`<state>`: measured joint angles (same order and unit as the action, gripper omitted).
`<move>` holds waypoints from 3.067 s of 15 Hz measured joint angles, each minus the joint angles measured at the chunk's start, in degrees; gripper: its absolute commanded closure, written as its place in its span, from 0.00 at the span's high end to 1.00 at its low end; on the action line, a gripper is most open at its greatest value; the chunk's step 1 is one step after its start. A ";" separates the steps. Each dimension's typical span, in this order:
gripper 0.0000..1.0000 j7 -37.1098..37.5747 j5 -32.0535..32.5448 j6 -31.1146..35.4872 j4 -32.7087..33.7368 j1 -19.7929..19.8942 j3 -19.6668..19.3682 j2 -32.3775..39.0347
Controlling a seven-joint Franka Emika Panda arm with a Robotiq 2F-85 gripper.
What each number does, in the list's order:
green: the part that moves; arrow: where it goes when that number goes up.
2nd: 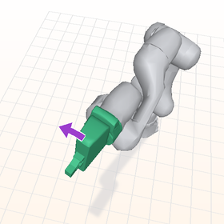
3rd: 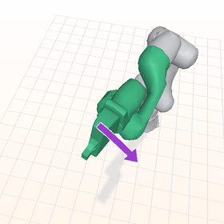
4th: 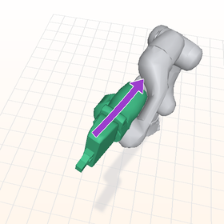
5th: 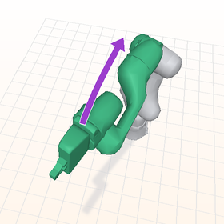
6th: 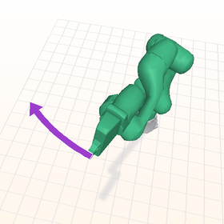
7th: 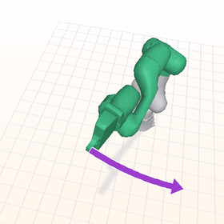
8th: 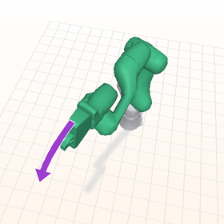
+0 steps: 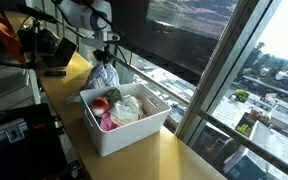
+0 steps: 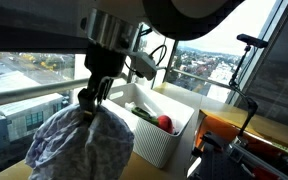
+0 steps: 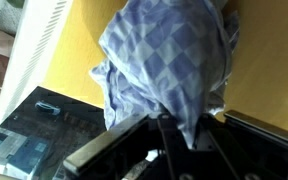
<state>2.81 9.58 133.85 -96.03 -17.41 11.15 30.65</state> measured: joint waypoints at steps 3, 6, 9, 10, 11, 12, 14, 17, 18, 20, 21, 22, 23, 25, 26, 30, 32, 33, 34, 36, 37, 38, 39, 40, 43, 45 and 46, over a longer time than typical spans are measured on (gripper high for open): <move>0.41 0.91 0.00 -0.05 -0.28 -0.34 -0.32 0.46; 0.55 1.94 0.00 -0.36 -1.38 -0.36 -0.42 -0.37; 0.76 2.62 0.04 -1.67 -3.66 -0.31 -1.38 -3.03; 0.84 2.74 0.05 -2.42 -4.46 -0.19 -2.04 -4.41; 0.91 2.79 0.05 -3.27 -5.17 0.16 -2.75 -5.92; 0.98 2.80 0.06 -4.26 -5.79 0.78 -3.55 -7.62; 1.00 2.77 0.21 -5.83 -6.60 2.90 -5.56 -10.84; 1.00 2.65 1.48 -6.37 -6.68 7.50 -9.00 -13.12; 1.00 2.61 1.91 -6.31 -6.64 9.00 -10.03 -13.00; 1.00 2.60 2.31 -5.75 -6.45 11.50 -11.58 -11.75; 1.00 2.63 2.31 -5.52 -6.28 12.38 -12.06 -10.71; 1.00 2.79 2.31 -5.36 -6.10 12.99 -12.35 -9.44; 1.00 3.08 2.30 -5.20 -5.95 13.32 -12.50 -8.03; 1.00 4.07 2.23 -4.64 -5.83 13.41 -12.49 -5.10; 1.00 4.66 2.16 -4.41 -5.74 13.26 -12.47 -3.58; 1.00 6.22 1.31 -4.30 -4.16 12.69 -12.28 2.07; 1.00 6.75 0.54 -4.28 -2.70 12.40 -12.17 5.09; 1.00 6.96 0.04 -4.26 -1.92 12.19 -12.12 6.73; 1.00 7.25 -0.33 -4.25 -1.10 11.91 -12.10 8.42; 1.00 7.86 -1.03 -4.23 0.78 11.33 -12.09 11.98; 0.75 8.11 -1.32 -4.23 1.86 11.11 -12.09 13.78; 0.72 8.24 -1.67 -4.24 2.92 11.00 -12.09 15.44; 0.66 8.24 -2.06 -4.28 3.90 11.01 -12.13 16.84; 0.57 8.24 -2.35 -4.37 4.83 11.07 -12.20 17.85; 0.36 8.16 -2.76 -5.74 6.18 11.46 -12.36 18.16; 0.22 7.77 -2.92 -6.44 6.28 12.04 -12.43 17.67; 0.13 7.43 -3.00 -6.69 6.17 12.42 -12.43 17.27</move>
<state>10.24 6.58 127.17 -89.86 -4.99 -1.29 47.92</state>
